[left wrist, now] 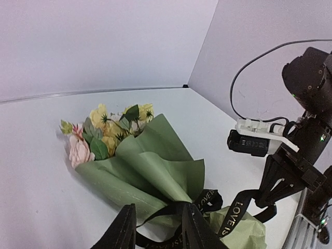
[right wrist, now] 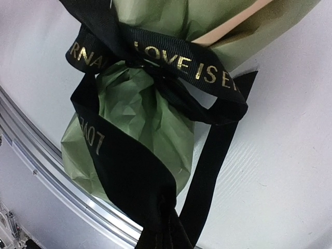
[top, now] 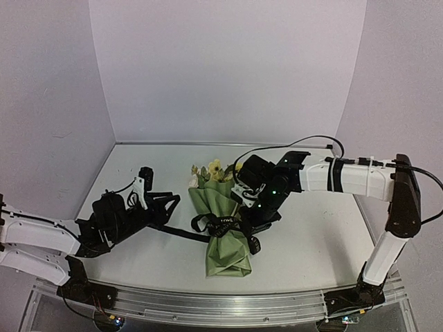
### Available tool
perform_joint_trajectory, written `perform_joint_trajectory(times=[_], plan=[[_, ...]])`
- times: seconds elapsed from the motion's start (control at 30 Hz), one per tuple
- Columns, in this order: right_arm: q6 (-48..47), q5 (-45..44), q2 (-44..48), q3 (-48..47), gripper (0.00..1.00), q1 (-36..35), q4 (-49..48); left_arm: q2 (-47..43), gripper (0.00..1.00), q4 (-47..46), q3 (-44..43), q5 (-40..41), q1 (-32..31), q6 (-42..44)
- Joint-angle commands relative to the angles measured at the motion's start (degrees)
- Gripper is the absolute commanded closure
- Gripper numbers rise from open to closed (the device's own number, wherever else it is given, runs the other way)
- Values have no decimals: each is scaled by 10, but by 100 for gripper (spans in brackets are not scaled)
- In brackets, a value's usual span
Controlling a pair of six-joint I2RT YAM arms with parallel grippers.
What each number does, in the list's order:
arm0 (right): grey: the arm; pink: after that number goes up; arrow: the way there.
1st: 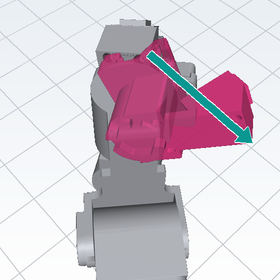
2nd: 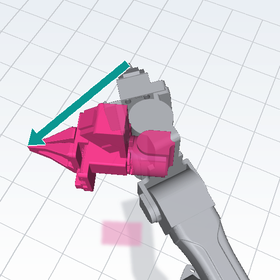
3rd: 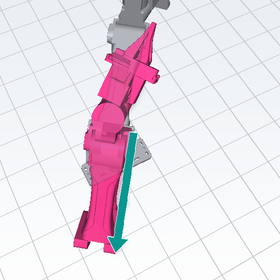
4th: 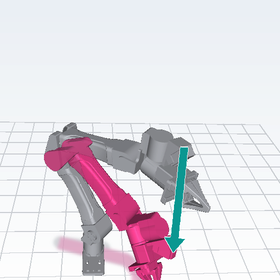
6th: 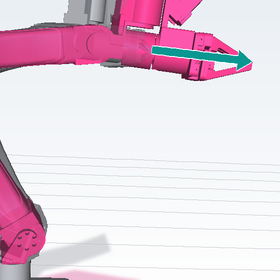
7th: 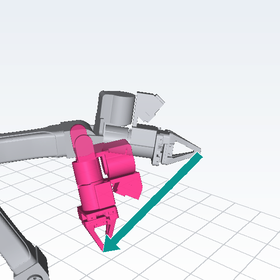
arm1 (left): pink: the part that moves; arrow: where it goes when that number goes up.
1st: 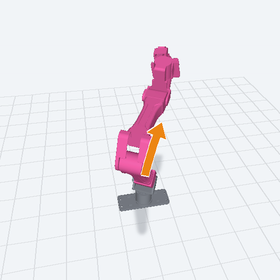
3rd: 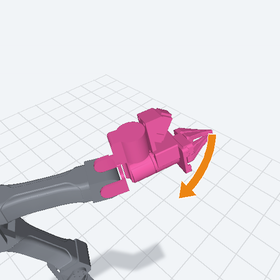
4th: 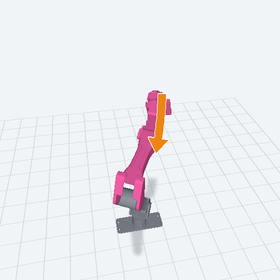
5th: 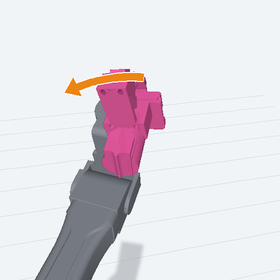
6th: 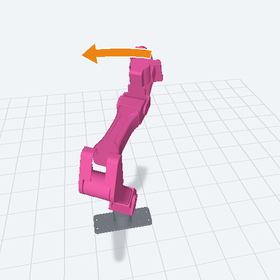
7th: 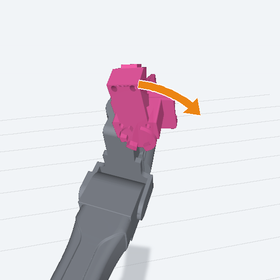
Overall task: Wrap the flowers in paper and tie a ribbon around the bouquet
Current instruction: Cross the half-tied ribbon over the folded bouquet.
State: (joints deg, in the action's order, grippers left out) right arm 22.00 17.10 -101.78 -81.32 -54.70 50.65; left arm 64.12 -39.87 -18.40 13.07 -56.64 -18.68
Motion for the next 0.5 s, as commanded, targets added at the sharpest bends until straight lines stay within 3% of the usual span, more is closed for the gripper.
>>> perform_joint_trajectory(times=[0.0,0.2,0.47], plan=[[-6,-23,-4,-14,100,-4,20,11,67,87,-81,-50,0,157],[35,-42,9,17,100,-4,-16,115,66,176,-194,-278,45,269],[96,-58,26,61,100,-4,-62,265,68,298,-337,-387,59,366]])
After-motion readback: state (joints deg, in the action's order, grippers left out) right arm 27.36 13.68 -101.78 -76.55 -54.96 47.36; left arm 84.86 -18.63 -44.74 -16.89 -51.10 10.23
